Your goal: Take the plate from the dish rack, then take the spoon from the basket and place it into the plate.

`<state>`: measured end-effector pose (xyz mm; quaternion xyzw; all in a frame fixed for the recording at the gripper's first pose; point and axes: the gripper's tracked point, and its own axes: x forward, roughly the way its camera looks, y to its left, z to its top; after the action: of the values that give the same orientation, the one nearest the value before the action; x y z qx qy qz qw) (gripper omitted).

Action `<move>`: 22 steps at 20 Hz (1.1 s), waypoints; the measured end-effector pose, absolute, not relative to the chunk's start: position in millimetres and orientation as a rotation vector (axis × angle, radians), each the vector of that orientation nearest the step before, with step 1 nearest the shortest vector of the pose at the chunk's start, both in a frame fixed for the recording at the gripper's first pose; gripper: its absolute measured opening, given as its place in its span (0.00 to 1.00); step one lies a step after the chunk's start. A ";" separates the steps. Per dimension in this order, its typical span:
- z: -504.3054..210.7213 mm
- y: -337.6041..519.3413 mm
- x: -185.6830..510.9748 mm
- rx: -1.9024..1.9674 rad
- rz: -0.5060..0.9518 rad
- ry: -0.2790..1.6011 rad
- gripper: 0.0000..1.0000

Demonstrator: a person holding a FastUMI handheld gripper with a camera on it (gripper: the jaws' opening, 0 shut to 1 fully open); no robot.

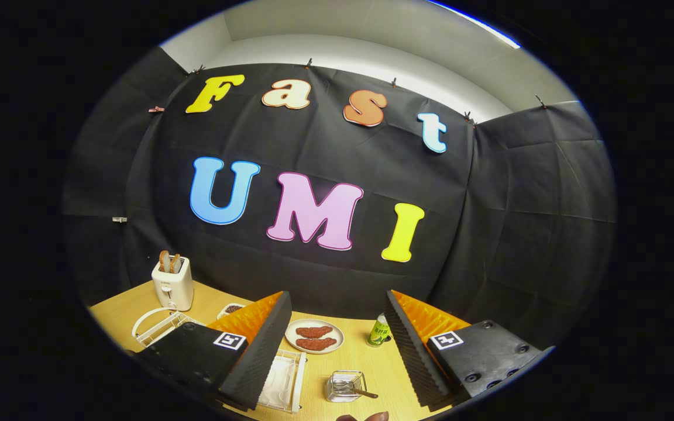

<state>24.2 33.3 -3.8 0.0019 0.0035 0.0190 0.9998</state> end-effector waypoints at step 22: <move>-167.6 175.4 71.2 0.161 0.220 0.771 0.71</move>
<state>71.2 175.4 -167.6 0.0783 0.3747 0.1068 0.9176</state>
